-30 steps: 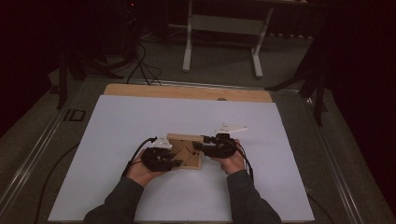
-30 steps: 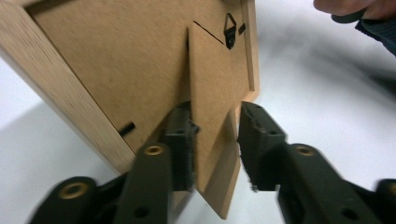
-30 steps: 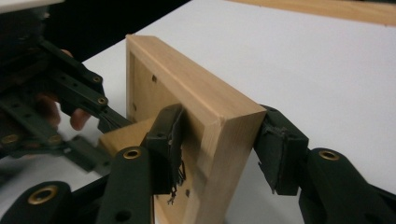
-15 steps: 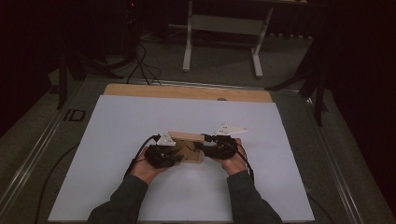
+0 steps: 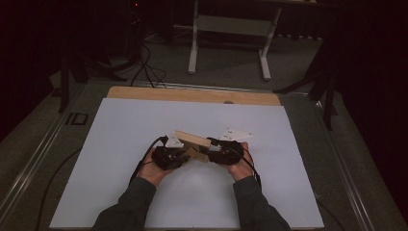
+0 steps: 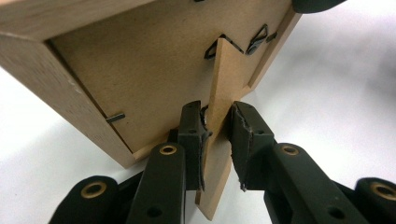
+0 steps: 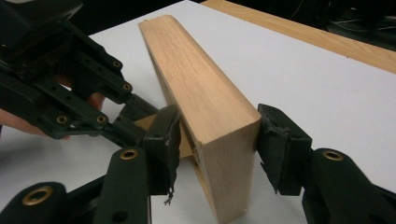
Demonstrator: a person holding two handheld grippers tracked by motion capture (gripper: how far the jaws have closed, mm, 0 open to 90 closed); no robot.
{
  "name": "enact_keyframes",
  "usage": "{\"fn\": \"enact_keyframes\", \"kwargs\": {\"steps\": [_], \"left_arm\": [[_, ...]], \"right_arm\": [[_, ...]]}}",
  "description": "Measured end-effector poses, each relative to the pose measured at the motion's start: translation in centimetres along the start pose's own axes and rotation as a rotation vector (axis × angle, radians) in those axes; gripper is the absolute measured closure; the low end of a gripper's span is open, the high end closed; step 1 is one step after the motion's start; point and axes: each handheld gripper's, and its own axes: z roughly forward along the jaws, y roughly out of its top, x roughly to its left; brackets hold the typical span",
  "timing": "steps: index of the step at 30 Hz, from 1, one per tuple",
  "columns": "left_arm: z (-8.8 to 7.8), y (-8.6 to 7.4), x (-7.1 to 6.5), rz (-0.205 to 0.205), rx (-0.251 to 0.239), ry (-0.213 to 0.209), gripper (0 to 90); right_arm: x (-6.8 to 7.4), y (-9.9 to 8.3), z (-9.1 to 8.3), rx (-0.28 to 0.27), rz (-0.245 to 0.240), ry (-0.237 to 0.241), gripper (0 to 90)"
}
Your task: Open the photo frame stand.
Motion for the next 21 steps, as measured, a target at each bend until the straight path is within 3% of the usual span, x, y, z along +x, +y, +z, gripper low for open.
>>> {"fn": "enact_keyframes", "kwargs": {"steps": [3,6,9,13,21], "left_arm": [[0.0,-0.2,-0.2,-0.008,-0.005,0.001,74.4],[-0.1,-0.6,0.0,-0.042,-0.014,-0.024,74.1],[-0.3,-1.2,0.4,-0.104,-0.037,-0.076,72.5],[-0.5,-1.8,0.6,-0.152,-0.051,-0.123,68.5],[-0.9,-2.6,0.3,-0.195,-0.053,-0.154,62.9]], "right_arm": [[0.1,-0.1,0.1,-0.005,0.009,0.013,49.5],[0.3,-0.2,0.0,-0.003,0.007,0.031,47.2],[0.4,-0.3,0.0,0.003,0.011,0.056,45.2],[0.7,-0.5,0.0,0.011,0.012,0.077,43.2],[1.4,-0.8,-0.1,0.025,-0.016,0.085,40.2]]}}
